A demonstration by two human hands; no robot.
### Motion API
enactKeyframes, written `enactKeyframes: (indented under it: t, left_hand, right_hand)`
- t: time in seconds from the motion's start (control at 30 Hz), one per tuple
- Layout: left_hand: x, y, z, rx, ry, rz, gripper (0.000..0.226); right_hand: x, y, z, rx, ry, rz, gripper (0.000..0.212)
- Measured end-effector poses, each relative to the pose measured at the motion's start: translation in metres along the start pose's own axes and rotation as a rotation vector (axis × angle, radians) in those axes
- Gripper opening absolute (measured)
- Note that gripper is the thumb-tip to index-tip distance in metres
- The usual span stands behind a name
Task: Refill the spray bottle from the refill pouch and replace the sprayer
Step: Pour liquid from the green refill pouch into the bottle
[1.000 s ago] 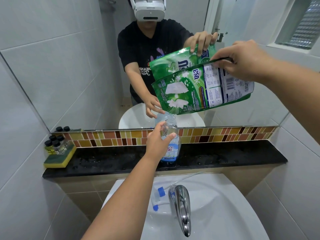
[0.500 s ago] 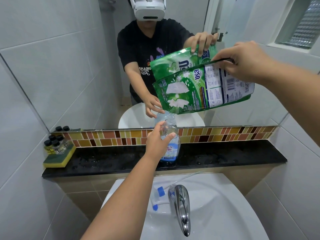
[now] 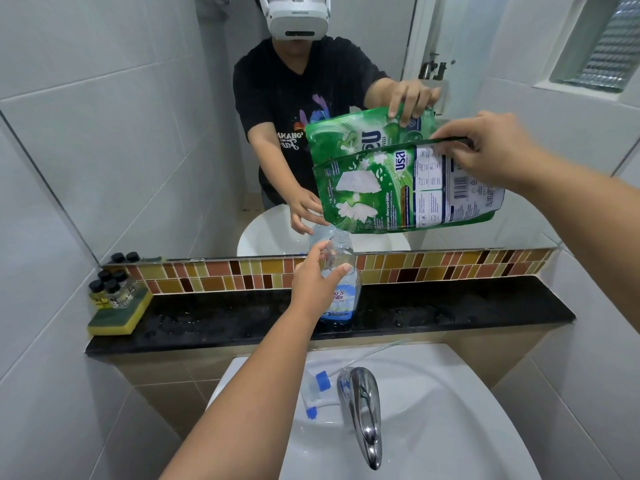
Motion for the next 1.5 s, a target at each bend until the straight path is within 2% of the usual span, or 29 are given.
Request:
enactKeyframes:
  t: [0.27,0.6,0.8,1.07,1.23,1.5]
  left_hand:
    - [0.000,0.001,-0.001,0.029,0.021,-0.009,0.054]
    - [0.001,-0.001,-0.005,0.043,0.017,-0.018,0.055]
    - [0.001,-0.002,-0.006,0.053,0.011,-0.015,0.056]
    - [0.001,-0.002,-0.007,0.046,0.017,-0.012,0.055]
    - [0.001,-0.001,-0.006,0.046,0.018,-0.008,0.057]
    - [0.001,-0.001,-0.005,0.039,0.025,-0.013,0.055]
  right_hand:
    - [-0.012,-0.007,-0.020,-0.105,0.129,-0.034,0.017]
    - [-0.030,-0.017,-0.035,-0.211,0.333,0.021,0.018]
    - [-0.043,-0.027,-0.049,-0.290,0.467,-0.019,0.012]
    - [-0.065,-0.047,-0.062,-0.371,0.601,-0.054,0.015]
    - [-0.069,-0.058,-0.060,-0.363,0.622,-0.110,0.020]
    - [-0.076,-0.067,-0.064,-0.378,0.624,-0.174,0.014]
Point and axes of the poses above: each hand's wrist, its own y-axis towards the middle knuckle, its own x-axis out of the back of the hand, z = x × y, the point moved 4 cm from there along y, towards the middle knuckle, and after that the axes turned 5 degrees about -x, right-handed, at the moved point
